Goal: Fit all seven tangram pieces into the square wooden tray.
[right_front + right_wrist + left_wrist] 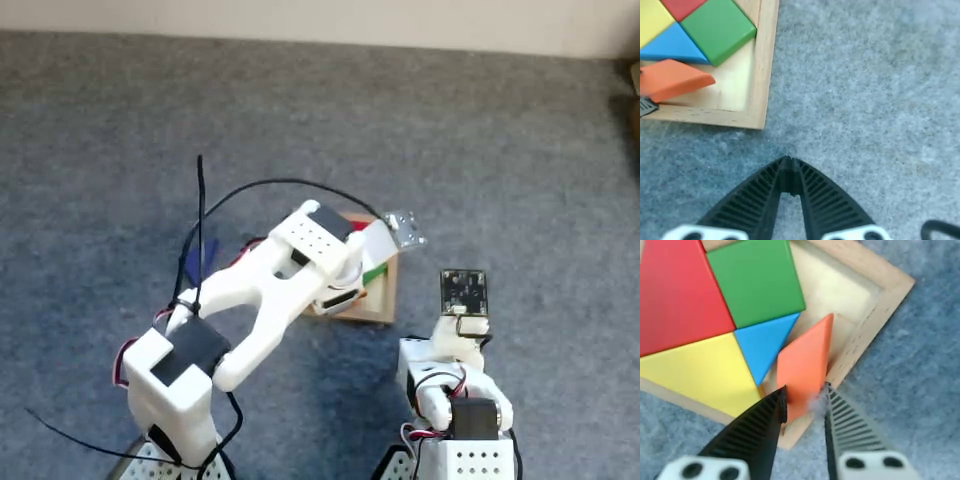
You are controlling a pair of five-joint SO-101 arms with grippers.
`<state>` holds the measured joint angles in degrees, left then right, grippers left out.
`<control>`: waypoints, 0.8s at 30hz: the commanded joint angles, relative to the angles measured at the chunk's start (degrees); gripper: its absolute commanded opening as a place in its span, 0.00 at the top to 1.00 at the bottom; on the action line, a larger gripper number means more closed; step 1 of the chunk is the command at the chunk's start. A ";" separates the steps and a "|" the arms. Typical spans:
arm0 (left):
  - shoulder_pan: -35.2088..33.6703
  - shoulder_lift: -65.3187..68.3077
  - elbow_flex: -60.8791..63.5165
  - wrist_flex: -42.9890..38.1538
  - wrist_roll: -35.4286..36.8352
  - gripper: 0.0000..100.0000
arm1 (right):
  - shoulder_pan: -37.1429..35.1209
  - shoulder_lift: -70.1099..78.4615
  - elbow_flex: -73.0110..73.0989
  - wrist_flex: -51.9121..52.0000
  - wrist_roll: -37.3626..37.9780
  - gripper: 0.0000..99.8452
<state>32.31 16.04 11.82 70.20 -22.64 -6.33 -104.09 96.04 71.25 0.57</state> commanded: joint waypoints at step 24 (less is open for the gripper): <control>-12.62 9.63 -28.88 13.10 4.84 0.78 | 0.57 -0.84 7.87 0.40 -0.18 1.00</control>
<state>20.09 26.59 -10.33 79.34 -20.00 -6.33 -104.09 96.04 71.25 0.57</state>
